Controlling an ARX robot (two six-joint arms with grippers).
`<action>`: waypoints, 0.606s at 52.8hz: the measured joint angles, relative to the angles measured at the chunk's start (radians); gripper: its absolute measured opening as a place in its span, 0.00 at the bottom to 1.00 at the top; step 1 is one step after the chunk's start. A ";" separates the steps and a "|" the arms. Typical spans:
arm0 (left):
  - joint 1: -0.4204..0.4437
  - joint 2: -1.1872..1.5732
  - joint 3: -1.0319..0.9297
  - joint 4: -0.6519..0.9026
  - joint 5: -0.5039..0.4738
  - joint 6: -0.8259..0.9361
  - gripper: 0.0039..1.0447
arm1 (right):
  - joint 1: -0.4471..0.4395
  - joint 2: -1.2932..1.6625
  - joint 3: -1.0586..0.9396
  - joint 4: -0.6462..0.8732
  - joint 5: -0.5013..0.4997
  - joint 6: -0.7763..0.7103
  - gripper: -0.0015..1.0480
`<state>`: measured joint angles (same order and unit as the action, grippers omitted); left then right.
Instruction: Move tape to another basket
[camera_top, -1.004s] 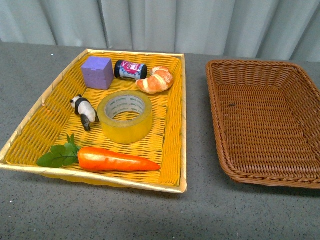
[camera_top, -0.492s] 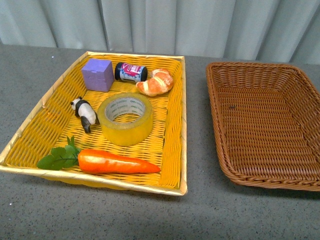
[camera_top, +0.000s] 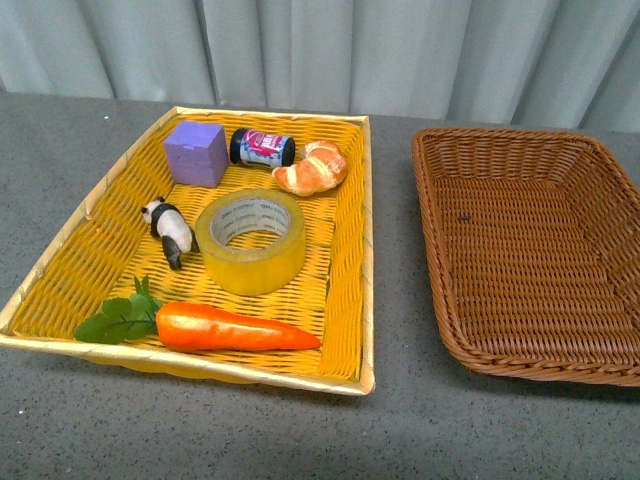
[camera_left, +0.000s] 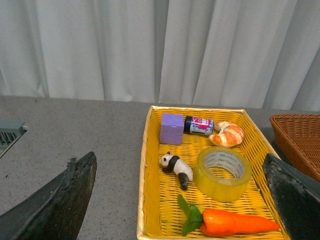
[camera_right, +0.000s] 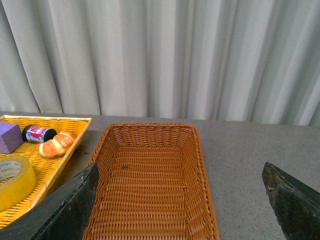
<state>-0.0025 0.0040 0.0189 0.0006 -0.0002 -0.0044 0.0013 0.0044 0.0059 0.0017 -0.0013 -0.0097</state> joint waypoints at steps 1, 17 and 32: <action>0.000 0.000 0.000 0.000 0.000 0.000 0.94 | 0.000 0.000 0.000 0.000 0.000 0.000 0.91; 0.000 0.000 0.000 0.000 0.000 0.000 0.94 | 0.000 0.000 0.000 0.000 0.000 0.000 0.91; 0.000 0.000 0.000 0.000 0.000 0.000 0.94 | 0.000 0.000 0.000 0.000 0.000 0.000 0.91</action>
<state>-0.0025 0.0040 0.0189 0.0006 -0.0002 -0.0044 0.0013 0.0044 0.0059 0.0017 -0.0013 -0.0097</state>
